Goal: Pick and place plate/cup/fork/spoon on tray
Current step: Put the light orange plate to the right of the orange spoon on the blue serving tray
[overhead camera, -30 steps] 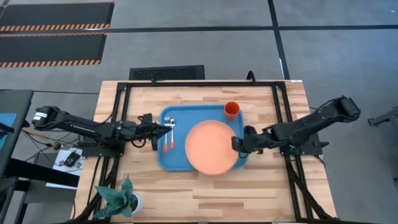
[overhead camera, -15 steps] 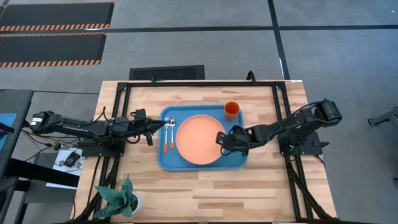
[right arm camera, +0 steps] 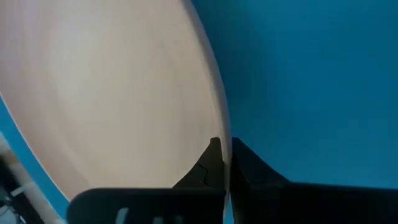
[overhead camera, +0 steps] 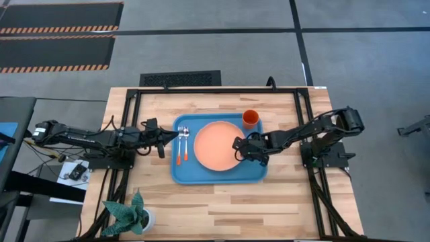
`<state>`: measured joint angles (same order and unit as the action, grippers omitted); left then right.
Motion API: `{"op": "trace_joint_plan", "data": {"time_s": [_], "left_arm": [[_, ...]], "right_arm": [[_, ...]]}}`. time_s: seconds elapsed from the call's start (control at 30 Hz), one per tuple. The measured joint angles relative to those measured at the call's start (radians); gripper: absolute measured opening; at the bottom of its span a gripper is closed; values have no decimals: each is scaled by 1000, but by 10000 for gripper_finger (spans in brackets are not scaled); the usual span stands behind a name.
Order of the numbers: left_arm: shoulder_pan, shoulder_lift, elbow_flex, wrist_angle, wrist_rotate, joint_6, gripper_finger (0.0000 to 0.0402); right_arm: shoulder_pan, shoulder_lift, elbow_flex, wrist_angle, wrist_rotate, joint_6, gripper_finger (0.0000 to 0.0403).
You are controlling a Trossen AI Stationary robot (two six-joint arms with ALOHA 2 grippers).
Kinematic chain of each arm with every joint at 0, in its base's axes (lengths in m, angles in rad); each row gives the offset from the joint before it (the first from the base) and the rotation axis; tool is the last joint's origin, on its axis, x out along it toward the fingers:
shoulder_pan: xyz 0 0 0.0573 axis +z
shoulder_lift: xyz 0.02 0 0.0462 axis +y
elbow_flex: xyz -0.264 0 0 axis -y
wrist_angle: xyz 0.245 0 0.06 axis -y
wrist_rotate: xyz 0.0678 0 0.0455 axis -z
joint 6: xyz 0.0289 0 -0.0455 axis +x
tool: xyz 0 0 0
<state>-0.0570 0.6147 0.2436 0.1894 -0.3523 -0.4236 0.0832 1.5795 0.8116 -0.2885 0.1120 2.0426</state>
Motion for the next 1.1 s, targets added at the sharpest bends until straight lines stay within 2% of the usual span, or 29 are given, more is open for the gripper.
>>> {"op": "trace_joint_plan", "data": {"time_s": [0.6,0.9,1.1], "left_arm": [[0,0,0,0,-20,18,0],[0,0,0,1,-21,18,0],[0,0,-1,3,-21,18,0]], "right_arm": [[-29,1,0,-9,-106,52,22],[-47,59,1,54,-116,52,33],[-53,60,0,30,-119,56,58]]}}
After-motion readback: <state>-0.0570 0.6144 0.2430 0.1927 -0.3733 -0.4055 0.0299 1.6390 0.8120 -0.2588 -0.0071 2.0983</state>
